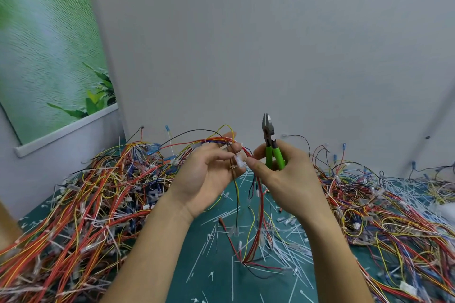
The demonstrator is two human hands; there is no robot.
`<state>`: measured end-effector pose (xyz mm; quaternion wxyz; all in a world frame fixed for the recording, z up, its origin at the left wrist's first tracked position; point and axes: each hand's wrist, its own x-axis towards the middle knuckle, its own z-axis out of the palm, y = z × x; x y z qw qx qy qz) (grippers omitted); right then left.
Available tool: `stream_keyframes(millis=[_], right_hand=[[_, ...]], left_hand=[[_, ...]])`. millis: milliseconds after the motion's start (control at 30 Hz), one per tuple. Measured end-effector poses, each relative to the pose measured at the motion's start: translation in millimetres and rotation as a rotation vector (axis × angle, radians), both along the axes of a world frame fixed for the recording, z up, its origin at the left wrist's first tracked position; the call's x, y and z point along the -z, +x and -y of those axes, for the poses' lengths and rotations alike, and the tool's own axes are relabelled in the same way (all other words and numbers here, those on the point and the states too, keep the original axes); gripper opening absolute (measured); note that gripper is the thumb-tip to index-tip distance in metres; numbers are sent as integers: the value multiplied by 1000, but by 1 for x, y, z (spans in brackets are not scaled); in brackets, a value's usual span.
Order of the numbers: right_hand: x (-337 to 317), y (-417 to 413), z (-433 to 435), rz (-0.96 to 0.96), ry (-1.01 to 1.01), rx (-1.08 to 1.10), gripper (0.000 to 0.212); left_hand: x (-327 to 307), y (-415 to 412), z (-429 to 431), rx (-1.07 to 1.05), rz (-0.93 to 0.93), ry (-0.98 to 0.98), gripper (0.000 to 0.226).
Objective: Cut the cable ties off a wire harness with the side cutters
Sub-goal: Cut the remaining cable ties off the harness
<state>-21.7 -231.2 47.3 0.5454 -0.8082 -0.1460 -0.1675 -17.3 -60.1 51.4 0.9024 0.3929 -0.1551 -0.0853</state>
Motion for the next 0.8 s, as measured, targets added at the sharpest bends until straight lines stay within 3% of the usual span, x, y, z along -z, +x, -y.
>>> stream_keyframes(millis=[233,500,800], right_hand=[[3,6,7,-4,-90,-37,19],[2,2,11,59,-256,-67,23],[1,0,13,85,-235,-149,18]], left_hand=[[2,1,0,20,35,6,56],[6,3,0,-188,71,220,52],[11,3,5,-256,132,321,56]])
